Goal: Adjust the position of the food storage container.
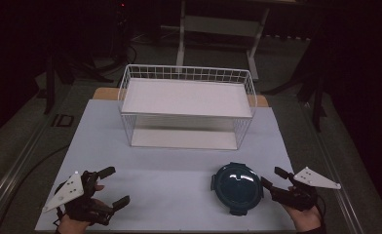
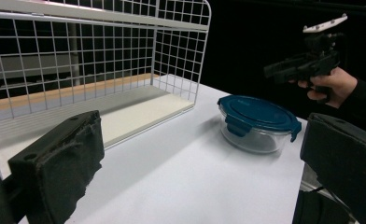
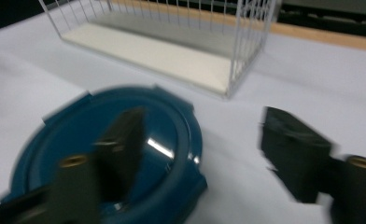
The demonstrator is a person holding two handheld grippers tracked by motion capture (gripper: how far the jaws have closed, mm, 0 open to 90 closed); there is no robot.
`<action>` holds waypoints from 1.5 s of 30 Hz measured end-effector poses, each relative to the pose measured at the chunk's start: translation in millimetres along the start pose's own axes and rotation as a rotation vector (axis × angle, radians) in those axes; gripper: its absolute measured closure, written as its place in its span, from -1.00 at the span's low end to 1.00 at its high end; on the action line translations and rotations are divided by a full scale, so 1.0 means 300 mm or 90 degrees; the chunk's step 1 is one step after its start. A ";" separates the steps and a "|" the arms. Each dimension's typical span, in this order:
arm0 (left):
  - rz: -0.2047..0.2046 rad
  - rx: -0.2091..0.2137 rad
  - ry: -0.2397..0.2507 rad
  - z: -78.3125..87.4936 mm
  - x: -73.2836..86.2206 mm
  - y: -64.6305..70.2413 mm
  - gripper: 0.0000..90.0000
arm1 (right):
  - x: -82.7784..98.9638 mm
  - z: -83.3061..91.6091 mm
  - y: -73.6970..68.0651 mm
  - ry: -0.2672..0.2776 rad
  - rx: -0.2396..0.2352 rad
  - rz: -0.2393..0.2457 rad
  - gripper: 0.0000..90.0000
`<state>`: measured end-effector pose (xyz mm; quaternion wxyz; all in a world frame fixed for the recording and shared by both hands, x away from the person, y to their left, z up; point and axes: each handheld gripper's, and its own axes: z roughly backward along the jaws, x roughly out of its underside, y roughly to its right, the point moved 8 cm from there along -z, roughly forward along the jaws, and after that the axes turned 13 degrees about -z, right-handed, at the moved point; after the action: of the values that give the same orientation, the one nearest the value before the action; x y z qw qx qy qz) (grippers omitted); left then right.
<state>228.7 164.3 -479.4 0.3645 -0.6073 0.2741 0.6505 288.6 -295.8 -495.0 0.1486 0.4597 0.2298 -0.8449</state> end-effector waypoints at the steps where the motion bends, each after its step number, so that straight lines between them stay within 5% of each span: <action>1: 0.000 0.000 0.000 0.000 0.000 0.000 -1.00 | 0.012 0.002 0.008 -0.007 0.003 -0.001 -0.11; 7: -0.003 0.002 0.000 -0.001 0.000 0.002 -1.00 | 0.079 0.002 0.039 -0.040 0.026 0.002 0.51; 12: -0.004 0.003 0.002 0.002 -0.002 0.003 -1.00 | 0.120 -0.004 0.047 -0.064 0.017 -0.004 0.98; 17: -0.005 0.001 0.001 0.001 -0.002 0.003 -1.00 | 0.167 -0.015 0.030 -0.096 -0.006 0.000 1.00; 26: -0.006 0.002 0.000 -0.002 0.000 0.003 -1.00 | 0.166 -0.018 0.025 -0.093 -0.014 -0.006 1.00; 45: -0.006 0.004 -0.001 -0.001 0.000 0.003 -1.00 | 0.138 -0.126 -0.087 -0.121 -0.078 0.007 1.00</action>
<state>228.1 163.4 -479.6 0.3698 -0.6072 0.2728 0.6482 281.2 -255.2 -541.4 0.2023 0.3688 0.2635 -0.8681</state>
